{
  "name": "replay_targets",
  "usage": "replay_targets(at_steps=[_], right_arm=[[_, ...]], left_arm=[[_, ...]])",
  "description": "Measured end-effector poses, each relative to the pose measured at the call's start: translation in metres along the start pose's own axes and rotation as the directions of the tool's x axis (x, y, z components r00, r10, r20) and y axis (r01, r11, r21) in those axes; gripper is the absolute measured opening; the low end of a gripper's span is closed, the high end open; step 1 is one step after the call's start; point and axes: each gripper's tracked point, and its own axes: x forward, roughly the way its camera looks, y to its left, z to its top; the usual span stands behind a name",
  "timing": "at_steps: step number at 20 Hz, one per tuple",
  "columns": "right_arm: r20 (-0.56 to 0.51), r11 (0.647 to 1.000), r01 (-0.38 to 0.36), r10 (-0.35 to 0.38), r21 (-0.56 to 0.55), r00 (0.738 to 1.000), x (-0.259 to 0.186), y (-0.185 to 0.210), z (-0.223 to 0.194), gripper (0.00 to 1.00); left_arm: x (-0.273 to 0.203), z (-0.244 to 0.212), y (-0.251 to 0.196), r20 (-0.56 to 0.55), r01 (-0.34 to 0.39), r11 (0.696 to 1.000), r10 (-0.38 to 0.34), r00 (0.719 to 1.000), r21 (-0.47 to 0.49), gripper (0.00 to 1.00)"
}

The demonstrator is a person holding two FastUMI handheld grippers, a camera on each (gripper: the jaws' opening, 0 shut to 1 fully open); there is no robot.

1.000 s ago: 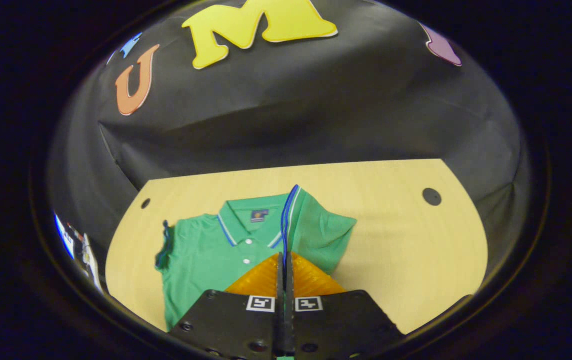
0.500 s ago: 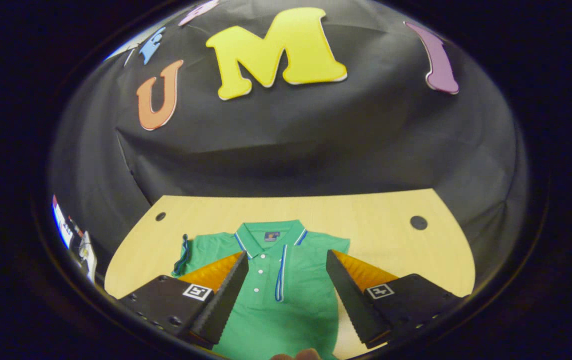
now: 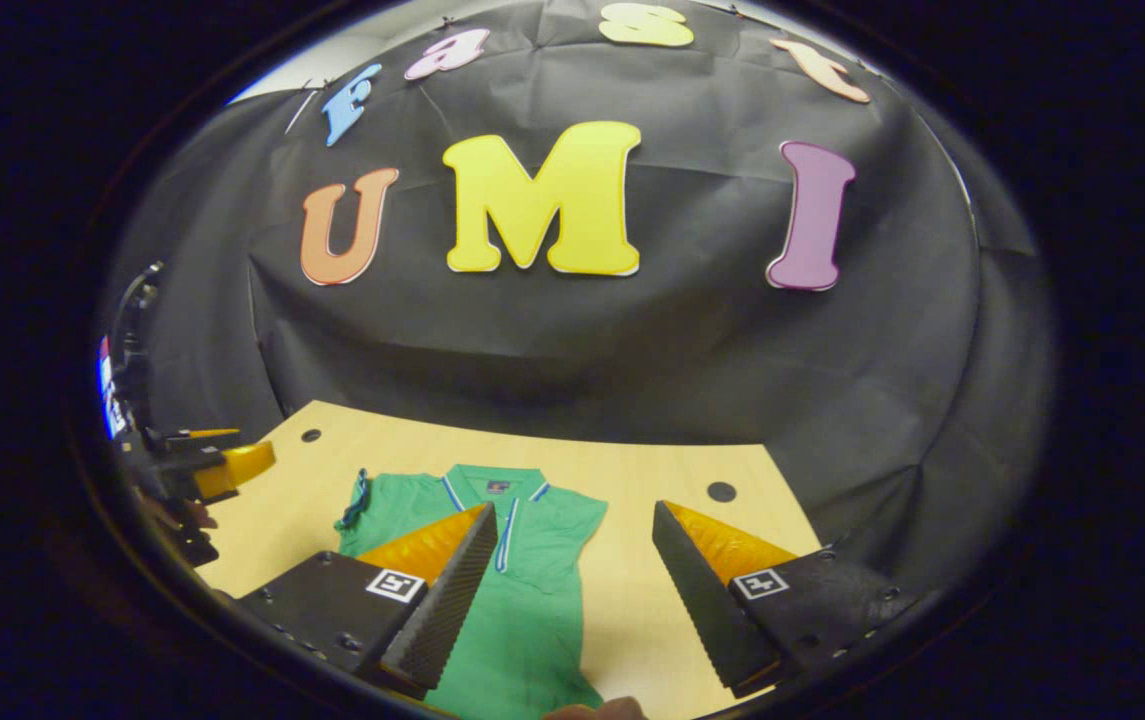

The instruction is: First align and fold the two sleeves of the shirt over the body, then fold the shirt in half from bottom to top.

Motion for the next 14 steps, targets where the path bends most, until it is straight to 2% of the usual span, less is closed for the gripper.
replay_targets(at_steps=[2,3,4,8,11,14], right_arm=[[0.002,0.999,0.034,-0.034,0.016,0.999,-0.018,-0.011,-0.003,0.96],[-0.008,0.998,0.051,-0.05,0.029,0.999,-0.027,-0.017,-0.008,0.92],[-0.023,0.997,0.066,-0.065,0.042,0.998,-0.032,-0.022,-0.014,0.95],[-0.065,0.992,0.122,-0.119,0.041,0.991,-0.046,-0.037,-0.032,0.95],[-0.075,0.989,0.147,-0.145,0.026,0.987,-0.052,-0.038,-0.034,0.93],[-0.097,0.987,0.161,-0.158,0.016,0.983,-0.054,-0.038,-0.04,0.97]], left_arm=[[0.028,-0.019,0.005,-0.067,0.003,1.0,-0.004,0.998,-0.013,1.0],[0.038,-0.032,0.008,-0.102,-0.001,1.0,0.0,0.995,-0.013,1.0],[0.05,-0.043,0.014,-0.136,-0.011,1.0,0.011,0.991,-0.001,1.0],[0.094,-0.084,0.031,-0.255,-0.043,0.997,0.057,0.965,0.058,1.0],[0.114,-0.11,0.032,-0.327,-0.035,0.998,0.053,0.944,0.06,1.0],[0.128,-0.129,0.031,-0.376,-0.025,0.998,0.047,0.925,0.063,1.0]])
